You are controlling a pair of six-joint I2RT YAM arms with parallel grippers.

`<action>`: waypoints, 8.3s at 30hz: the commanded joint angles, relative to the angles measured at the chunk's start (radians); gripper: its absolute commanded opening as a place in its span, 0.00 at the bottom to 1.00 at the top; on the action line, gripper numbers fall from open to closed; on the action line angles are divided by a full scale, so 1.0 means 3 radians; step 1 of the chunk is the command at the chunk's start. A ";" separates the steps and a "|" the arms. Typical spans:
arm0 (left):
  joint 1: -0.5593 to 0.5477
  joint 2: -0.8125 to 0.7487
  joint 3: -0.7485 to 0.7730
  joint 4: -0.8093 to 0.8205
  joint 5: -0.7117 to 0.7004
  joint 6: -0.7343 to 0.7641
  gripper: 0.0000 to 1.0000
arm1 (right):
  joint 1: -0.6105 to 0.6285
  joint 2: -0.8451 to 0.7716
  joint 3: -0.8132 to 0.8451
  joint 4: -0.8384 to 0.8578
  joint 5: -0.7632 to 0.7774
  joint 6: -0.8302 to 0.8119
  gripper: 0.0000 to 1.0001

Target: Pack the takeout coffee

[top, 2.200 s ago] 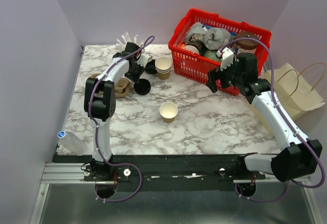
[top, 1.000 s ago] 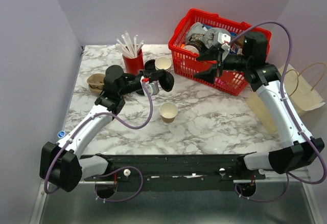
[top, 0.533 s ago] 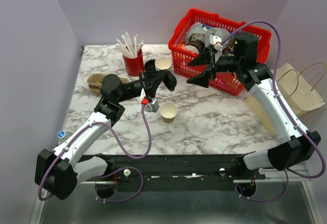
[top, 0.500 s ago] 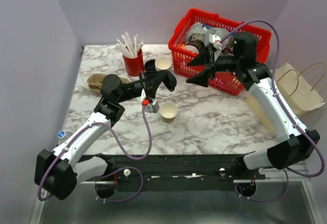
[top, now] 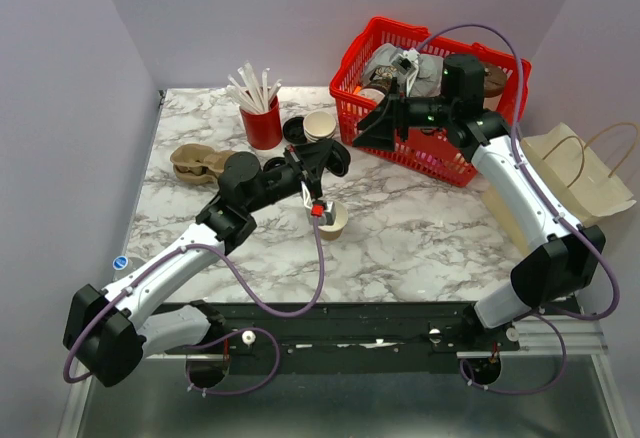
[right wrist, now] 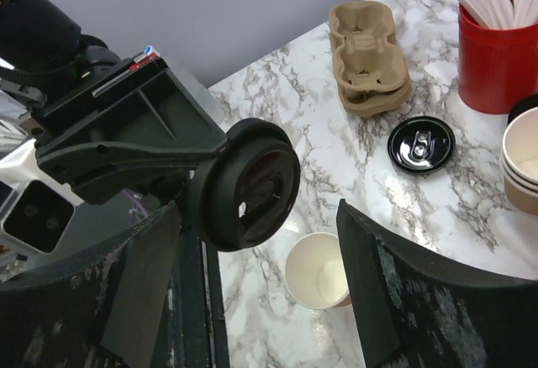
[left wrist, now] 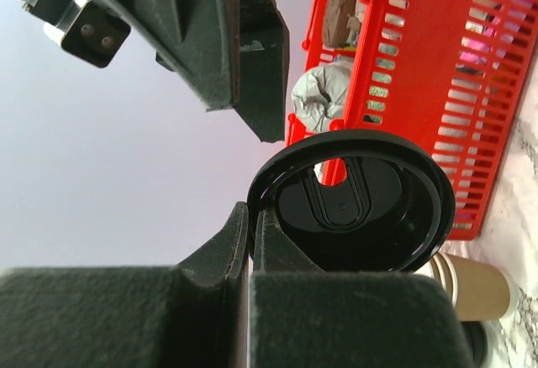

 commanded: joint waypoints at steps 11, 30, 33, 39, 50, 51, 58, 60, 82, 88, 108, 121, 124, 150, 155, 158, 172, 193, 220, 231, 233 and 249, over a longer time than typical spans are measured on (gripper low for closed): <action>-0.0151 0.0131 0.0255 -0.0056 -0.0664 -0.0164 0.00 | 0.0194 0.0089 -0.0015 0.0032 0.0052 0.0066 0.84; -0.0197 0.0157 0.0450 -0.0214 -0.0853 -0.0466 0.00 | 0.0322 0.0212 0.0020 0.0047 0.0159 -0.0134 0.49; -0.0207 0.0147 0.0465 -0.0285 -0.0884 -0.0471 0.00 | 0.0333 0.0227 0.0056 0.0052 0.0190 -0.0185 0.39; -0.0238 0.0116 0.0552 -0.0541 -0.1001 -0.0599 0.25 | 0.0333 0.0192 0.0107 0.0047 0.0333 -0.0414 0.25; -0.0182 -0.0476 0.0782 -0.1333 -0.1834 -0.1486 0.79 | 0.0343 -0.0120 -0.0245 0.0047 0.0747 -0.1196 0.23; -0.0141 -0.0533 0.0858 -0.1496 -0.1951 -0.1707 0.80 | 0.0368 -0.0166 -0.0311 0.0042 0.0879 -0.1440 0.24; 0.0058 -0.0993 0.0568 -0.1733 -0.2030 -0.2878 0.86 | 0.0828 -0.0800 -0.1318 0.0037 0.1718 -0.3266 0.25; 0.0252 -0.0999 0.0573 -0.1779 -0.1825 -0.3372 0.86 | 0.1001 -0.0983 -0.1646 0.0042 0.1856 -0.3735 0.25; 0.0800 -0.0753 0.0404 -0.1902 -0.1083 -0.3948 0.87 | 0.1621 -0.0514 -0.2025 0.0196 0.2593 -0.4940 0.27; 0.0800 -0.0728 0.0368 -0.1958 -0.1053 -0.3999 0.88 | 0.1739 -0.0524 -0.2101 0.0196 0.2680 -0.5001 0.27; 0.0800 -0.0687 0.0261 -0.1881 -0.0971 -0.4158 0.88 | 0.1897 -0.0540 -0.2342 0.0191 0.2925 -0.5058 0.73; 0.0800 -0.0600 0.0097 -0.1708 -0.0446 -0.4750 0.89 | 0.1897 -0.0826 -0.2398 0.0185 0.3175 -0.4583 1.00; 0.0800 -0.0447 0.0041 -0.1555 -0.0230 -0.5158 0.90 | 0.1892 -0.1076 -0.2546 0.0185 0.3364 -0.4373 1.00; 0.0815 0.0776 -0.0056 -0.1293 0.0747 -0.5318 0.87 | 0.0813 -0.0704 -0.1831 -0.0367 0.1034 -0.2526 0.81; 0.1009 0.0832 -0.0092 -0.1242 0.0819 -0.5466 0.87 | 0.0813 -0.0362 -0.1621 -0.0362 0.0947 -0.2777 0.78; 0.1081 0.0878 -0.0138 -0.1084 0.0946 -0.5584 0.87 | 0.0834 -0.0249 -0.1514 -0.0362 0.0952 -0.2945 0.79; 0.1316 0.1052 -0.0384 -0.0470 0.1192 -0.6254 0.86 | 0.1007 0.0048 -0.1386 -0.0367 0.1054 -0.3544 0.84; 0.1373 0.1195 -0.0373 -0.0419 0.1233 -0.6300 0.85 | 0.1054 0.0391 -0.1089 -0.0367 0.1238 -0.3452 0.82; 0.1378 0.1200 -0.0450 -0.0347 0.1187 -0.6331 0.84 | 0.1171 0.0416 -0.1094 -0.0500 0.1202 -0.3478 0.73; 0.1378 0.1174 -0.0501 -0.0327 0.1156 -0.6341 0.84 | 0.1212 0.0411 -0.1110 -0.0500 0.1258 -0.3462 0.71; 0.1378 0.1174 -0.0532 -0.0311 0.1166 -0.6352 0.84 | 0.1212 0.0396 -0.1064 -0.0495 0.1279 -0.3406 0.71; 0.1378 0.1353 -0.0695 0.0006 0.1397 -0.6495 0.84 | 0.1146 0.0263 -0.1074 -0.0490 0.1254 -0.2977 0.79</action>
